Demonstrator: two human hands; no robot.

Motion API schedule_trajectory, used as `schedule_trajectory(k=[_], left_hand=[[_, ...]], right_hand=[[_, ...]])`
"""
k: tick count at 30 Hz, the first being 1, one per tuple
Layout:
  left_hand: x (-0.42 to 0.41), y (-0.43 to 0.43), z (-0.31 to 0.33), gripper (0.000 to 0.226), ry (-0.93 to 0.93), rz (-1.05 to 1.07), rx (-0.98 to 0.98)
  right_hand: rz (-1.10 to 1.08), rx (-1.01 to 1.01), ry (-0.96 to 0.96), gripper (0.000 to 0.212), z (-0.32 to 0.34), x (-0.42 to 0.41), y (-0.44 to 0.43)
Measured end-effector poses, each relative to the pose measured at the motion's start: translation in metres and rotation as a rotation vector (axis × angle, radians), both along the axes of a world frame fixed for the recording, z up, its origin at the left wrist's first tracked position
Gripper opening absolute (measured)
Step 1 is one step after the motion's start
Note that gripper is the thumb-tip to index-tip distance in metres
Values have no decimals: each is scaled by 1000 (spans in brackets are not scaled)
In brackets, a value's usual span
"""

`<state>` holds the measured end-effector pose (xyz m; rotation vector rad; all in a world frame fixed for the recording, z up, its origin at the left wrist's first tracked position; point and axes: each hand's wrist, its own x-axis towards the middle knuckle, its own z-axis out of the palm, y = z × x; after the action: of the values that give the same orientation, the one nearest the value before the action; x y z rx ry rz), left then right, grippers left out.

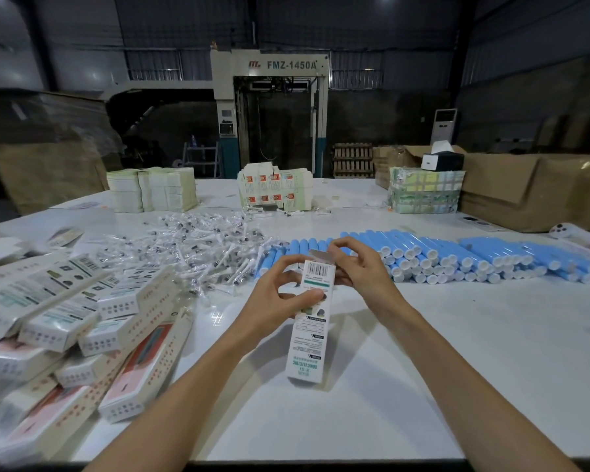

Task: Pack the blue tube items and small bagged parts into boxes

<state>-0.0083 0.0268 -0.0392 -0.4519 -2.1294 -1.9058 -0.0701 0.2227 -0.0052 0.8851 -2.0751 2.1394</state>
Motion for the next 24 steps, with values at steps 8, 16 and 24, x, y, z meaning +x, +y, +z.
schedule_trajectory(k=[8,16,24], left_hand=[[0,-1,1,65,-7,-26,-2],[-4,-2,0,76,5,-50,-1],[-5,-2,-1,78,15,-38,-34]], right_hand=[[119,-89,-215,6,3,-3,6],[166,-145,-285,10,5,-6,6],[200,-81,-229,7,6,-9,15]])
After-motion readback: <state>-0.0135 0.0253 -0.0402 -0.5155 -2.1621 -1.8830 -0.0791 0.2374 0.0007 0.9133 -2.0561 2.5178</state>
